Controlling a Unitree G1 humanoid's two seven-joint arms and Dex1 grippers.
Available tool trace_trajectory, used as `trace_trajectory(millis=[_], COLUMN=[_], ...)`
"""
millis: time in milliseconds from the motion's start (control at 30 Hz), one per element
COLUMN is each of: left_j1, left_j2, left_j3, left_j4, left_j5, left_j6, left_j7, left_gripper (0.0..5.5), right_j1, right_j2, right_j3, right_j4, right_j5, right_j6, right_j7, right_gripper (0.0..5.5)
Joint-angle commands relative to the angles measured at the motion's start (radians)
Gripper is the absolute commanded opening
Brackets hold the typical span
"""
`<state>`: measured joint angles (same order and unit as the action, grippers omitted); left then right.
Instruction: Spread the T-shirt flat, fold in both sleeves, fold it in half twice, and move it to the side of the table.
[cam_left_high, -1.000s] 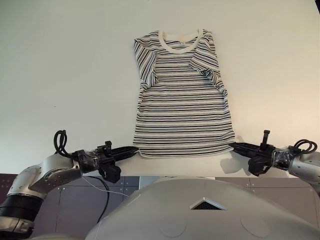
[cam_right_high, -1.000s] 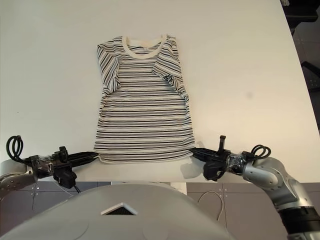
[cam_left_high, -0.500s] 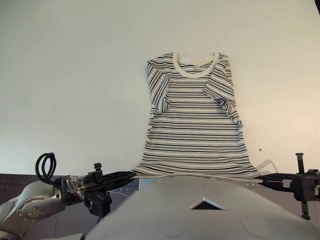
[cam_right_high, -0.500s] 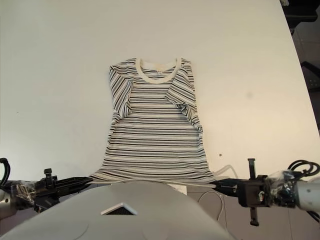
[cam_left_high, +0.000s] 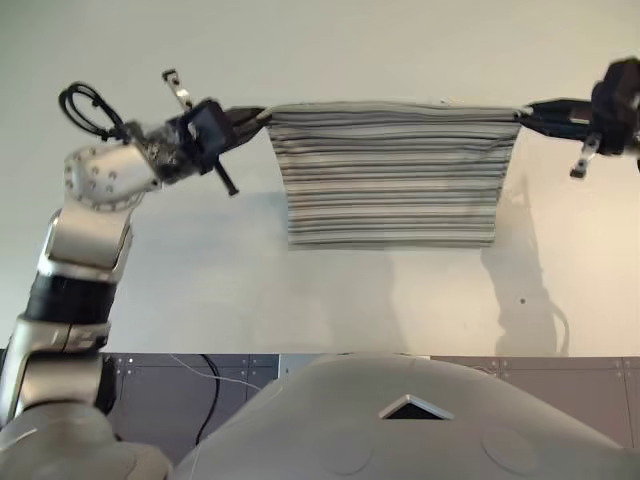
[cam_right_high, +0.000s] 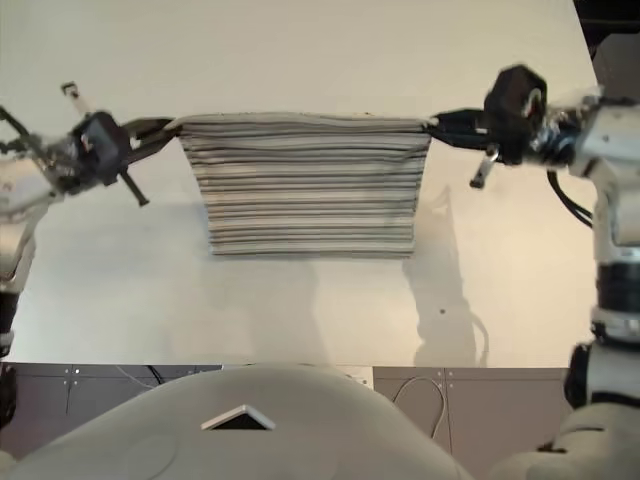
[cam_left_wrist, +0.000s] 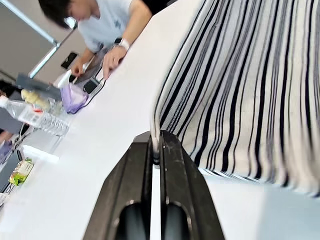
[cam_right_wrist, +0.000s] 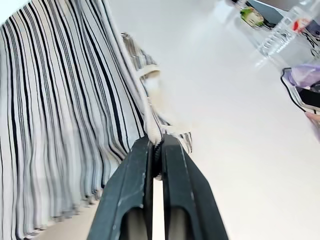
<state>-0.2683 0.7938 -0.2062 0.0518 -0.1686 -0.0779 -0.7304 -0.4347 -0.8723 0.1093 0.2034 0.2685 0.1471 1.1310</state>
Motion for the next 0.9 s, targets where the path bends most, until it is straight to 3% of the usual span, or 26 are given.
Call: trace_trajectory(millis=[33, 200, 267, 400, 533, 700, 800, 900], left_j1=[-0.392, -0.539, -0.534, -0.537, -0.567, -0.499, -0.284, -0.007], left_j2=[-0.220, -0.348, -0.378, -0.391, -0.333, -0.287, -0.268, -0.196], left_j3=[-0.123, -0.217, -0.245, -0.251, -0.218, -0.170, -0.195, -0.222], left_j4=[0.549, 0.965, 1.069, 1.177, 1.176, 0.894, 0.480, 0.119], left_j5=[0.180, 0.341, 0.400, 0.482, 0.543, 0.547, 0.456, 0.426], left_j6=[0.009, -0.106, -0.141, -0.230, -0.286, -0.411, -0.370, -0.235], left_j7=[-0.007, 0.088, 0.143, 0.269, 0.510, 0.572, 0.384, 0.249], left_gripper=[0.11, 0.11, 0.31, 0.99, 1.57, 1.57, 1.57, 1.57], right_j1=[-0.410, -0.504, -0.514, -0.535, -0.551, -0.476, -0.396, -0.364], right_j2=[0.240, 0.382, 0.425, 0.445, 0.438, 0.500, 0.511, 0.488], right_j3=[0.184, 0.277, 0.274, 0.203, 0.090, 0.073, 0.198, 0.336], right_j4=[0.647, 0.964, 1.037, 1.115, 1.122, 1.066, 1.033, 1.050], right_j5=[-0.273, -0.440, -0.474, -0.481, -0.438, -0.425, -0.546, -0.707], right_j6=[-0.145, -0.227, -0.240, -0.261, -0.282, -0.456, -0.624, -0.707], right_j7=[-0.092, -0.304, -0.421, -0.587, -0.723, -0.546, -0.458, -0.493], right_gripper=[0.10, 0.10, 0.47, 1.30, 1.32, 1.32, 1.32, 1.32])
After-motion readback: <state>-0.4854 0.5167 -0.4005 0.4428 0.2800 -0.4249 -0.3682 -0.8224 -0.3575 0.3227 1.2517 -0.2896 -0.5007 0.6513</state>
